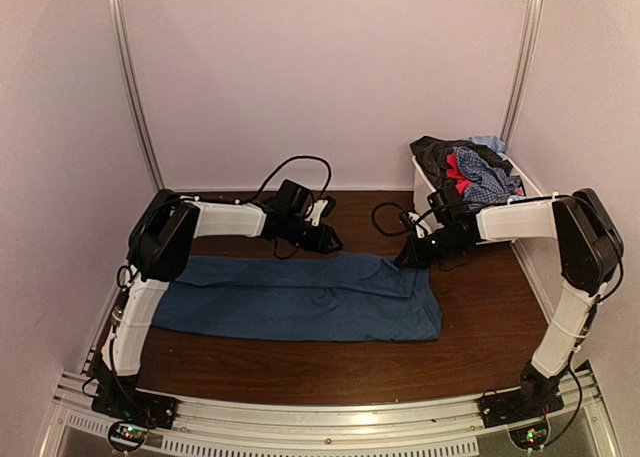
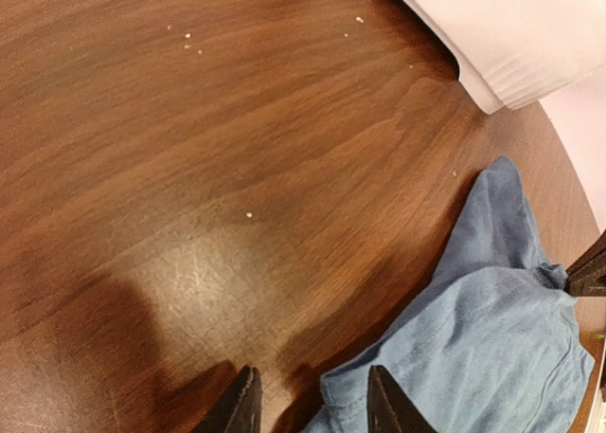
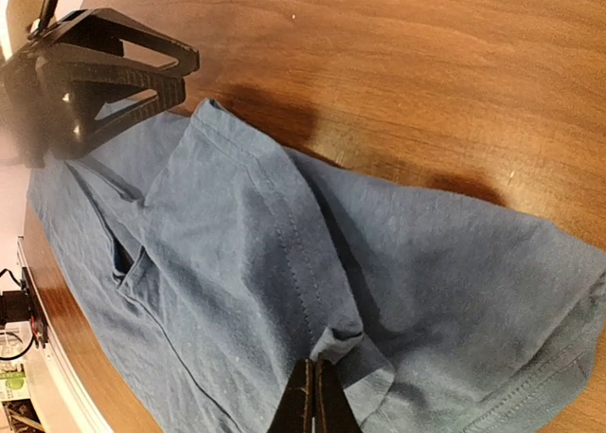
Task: Fold and stack the mixed laundry pile
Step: Fold the 1/3-folded T-shirt at the center of the board.
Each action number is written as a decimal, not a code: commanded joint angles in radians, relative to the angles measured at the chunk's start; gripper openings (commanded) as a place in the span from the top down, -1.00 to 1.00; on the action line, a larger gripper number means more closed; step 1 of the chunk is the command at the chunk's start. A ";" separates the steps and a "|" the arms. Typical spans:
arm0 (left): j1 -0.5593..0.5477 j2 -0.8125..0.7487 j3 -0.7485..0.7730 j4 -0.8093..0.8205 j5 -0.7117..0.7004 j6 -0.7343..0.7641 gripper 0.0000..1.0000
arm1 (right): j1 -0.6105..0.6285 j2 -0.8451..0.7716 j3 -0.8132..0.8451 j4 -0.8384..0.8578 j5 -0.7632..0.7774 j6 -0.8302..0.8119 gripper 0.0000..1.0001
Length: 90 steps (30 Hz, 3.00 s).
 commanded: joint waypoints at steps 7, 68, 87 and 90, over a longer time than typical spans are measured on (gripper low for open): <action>-0.007 0.124 0.127 0.012 0.050 -0.013 0.23 | 0.008 -0.028 -0.014 0.016 0.003 -0.010 1.00; -0.164 -0.474 -0.739 0.388 0.144 0.131 1.00 | 0.250 -0.373 -0.413 0.030 -0.011 0.155 1.00; -0.166 -0.477 -0.804 0.373 0.098 0.169 1.00 | 0.272 -0.332 -0.350 0.020 -0.005 0.123 1.00; -0.166 -0.477 -0.805 0.393 0.098 0.158 1.00 | 0.272 -0.318 -0.292 -0.016 0.003 0.090 1.00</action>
